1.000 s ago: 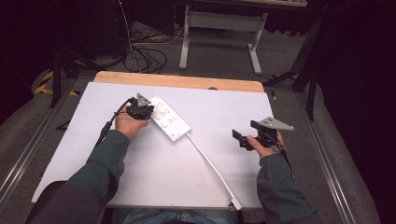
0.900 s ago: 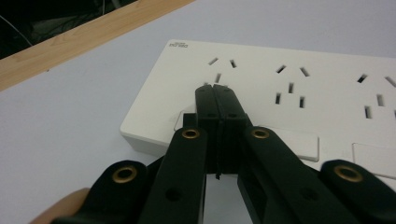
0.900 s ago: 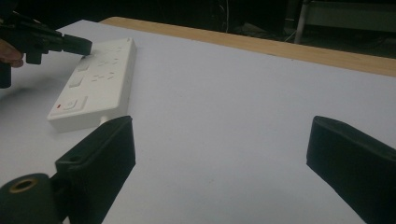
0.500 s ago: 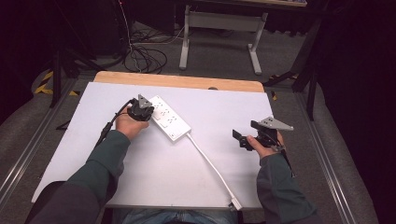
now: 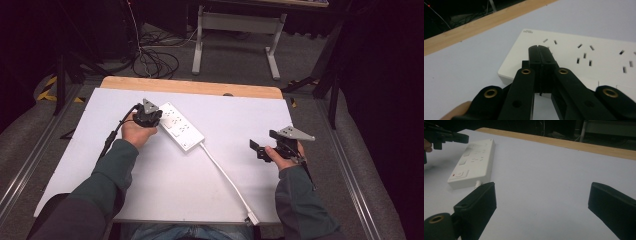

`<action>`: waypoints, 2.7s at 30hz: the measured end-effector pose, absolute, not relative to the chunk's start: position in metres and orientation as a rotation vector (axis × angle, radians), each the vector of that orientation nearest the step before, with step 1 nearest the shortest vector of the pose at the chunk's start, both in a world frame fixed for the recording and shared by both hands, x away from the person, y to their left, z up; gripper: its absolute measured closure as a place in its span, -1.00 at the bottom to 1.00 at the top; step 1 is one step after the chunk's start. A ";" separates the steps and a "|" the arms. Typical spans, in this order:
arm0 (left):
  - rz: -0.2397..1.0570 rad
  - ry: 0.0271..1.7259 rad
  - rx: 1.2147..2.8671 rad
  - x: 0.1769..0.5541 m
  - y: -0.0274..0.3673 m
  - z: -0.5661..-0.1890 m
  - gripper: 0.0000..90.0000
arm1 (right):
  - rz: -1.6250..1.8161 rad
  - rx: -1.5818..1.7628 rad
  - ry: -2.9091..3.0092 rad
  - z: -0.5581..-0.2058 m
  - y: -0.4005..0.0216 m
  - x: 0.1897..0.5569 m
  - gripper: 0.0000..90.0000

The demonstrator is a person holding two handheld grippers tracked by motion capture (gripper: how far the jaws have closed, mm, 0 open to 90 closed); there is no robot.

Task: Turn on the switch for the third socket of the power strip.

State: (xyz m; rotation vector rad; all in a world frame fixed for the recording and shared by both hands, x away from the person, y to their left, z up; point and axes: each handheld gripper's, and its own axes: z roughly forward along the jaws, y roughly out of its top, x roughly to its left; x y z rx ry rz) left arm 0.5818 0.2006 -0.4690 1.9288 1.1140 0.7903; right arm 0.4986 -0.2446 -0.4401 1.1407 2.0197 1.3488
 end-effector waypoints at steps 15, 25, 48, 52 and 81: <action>0.791 1.141 1.759 0.547 0.229 -0.437 1.00 | 1.344 1.134 2.030 -0.441 -0.241 0.501 -0.81; 0.784 1.162 1.730 0.522 0.249 -0.433 1.00 | 1.341 1.146 2.026 -0.441 -0.241 0.502 -0.81; 0.753 1.151 1.600 0.467 0.266 -0.418 1.00 | 1.345 1.133 2.031 -0.440 -0.240 0.502 -0.81; 0.780 1.186 1.561 0.455 0.277 -0.416 0.94 | 1.345 1.135 2.030 -0.440 -0.240 0.502 -0.81; 0.878 1.231 1.460 0.404 0.306 -0.410 0.34 | 1.342 1.137 2.035 -0.441 -0.239 0.503 -0.81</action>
